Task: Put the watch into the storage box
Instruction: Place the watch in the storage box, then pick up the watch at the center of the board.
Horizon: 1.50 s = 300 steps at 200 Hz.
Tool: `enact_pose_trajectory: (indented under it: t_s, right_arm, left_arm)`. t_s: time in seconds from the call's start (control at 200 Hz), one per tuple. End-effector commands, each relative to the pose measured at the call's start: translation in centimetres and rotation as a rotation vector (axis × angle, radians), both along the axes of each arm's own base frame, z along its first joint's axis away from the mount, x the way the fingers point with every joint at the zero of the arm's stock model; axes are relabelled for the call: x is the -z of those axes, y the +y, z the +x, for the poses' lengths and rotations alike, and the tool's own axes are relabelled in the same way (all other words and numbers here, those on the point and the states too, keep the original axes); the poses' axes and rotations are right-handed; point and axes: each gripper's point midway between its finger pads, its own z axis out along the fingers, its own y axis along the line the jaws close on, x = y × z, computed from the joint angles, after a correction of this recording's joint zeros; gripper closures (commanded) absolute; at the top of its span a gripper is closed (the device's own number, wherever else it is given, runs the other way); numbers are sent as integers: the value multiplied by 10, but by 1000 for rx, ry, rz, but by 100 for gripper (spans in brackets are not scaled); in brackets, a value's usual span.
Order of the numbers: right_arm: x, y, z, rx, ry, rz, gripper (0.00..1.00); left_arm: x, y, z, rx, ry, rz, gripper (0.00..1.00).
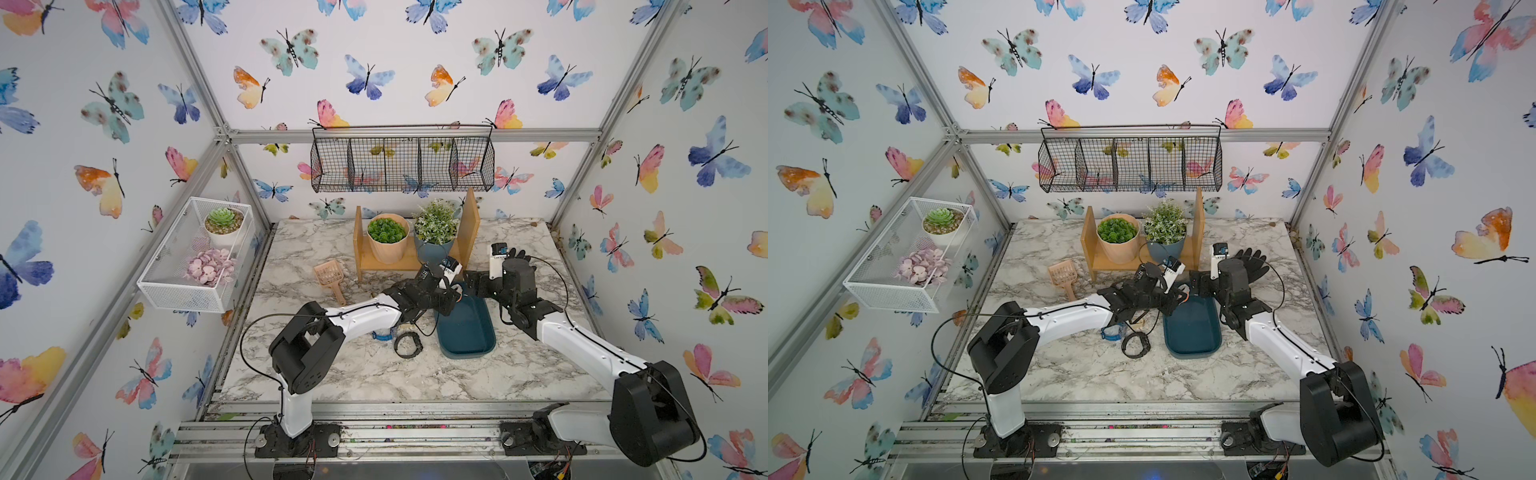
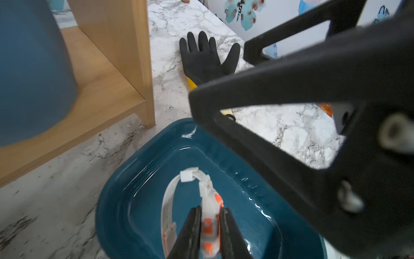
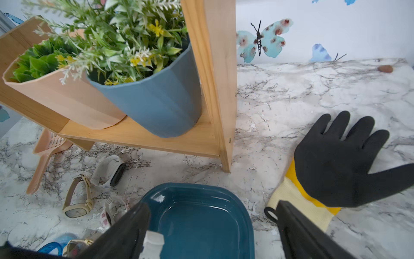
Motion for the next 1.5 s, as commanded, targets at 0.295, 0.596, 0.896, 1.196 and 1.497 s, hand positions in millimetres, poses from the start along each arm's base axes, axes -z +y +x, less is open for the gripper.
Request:
enact_pose_trajectory:
  t_s: [0.295, 0.596, 0.896, 1.196, 1.497]
  right_arm:
    - [22, -6, -13, 12, 49, 12, 6]
    - [24, -3, -12, -3, 50, 8, 6]
    - [14, 5, -14, -56, 11, -7, 9]
    - [6, 63, -28, -232, -44, -51, 10]
    - [10, 111, -35, -355, -51, -69, 10]
  left_arm:
    - [45, -4, 18, -56, -1, 88, 76]
    - [56, -3, 24, -77, -2, 116, 65]
    - [-3, 12, 18, -98, -90, 44, 57]
    - [-32, 86, 15, -261, -128, 91, 56]
    - [-3, 167, 22, -467, -40, 161, 55]
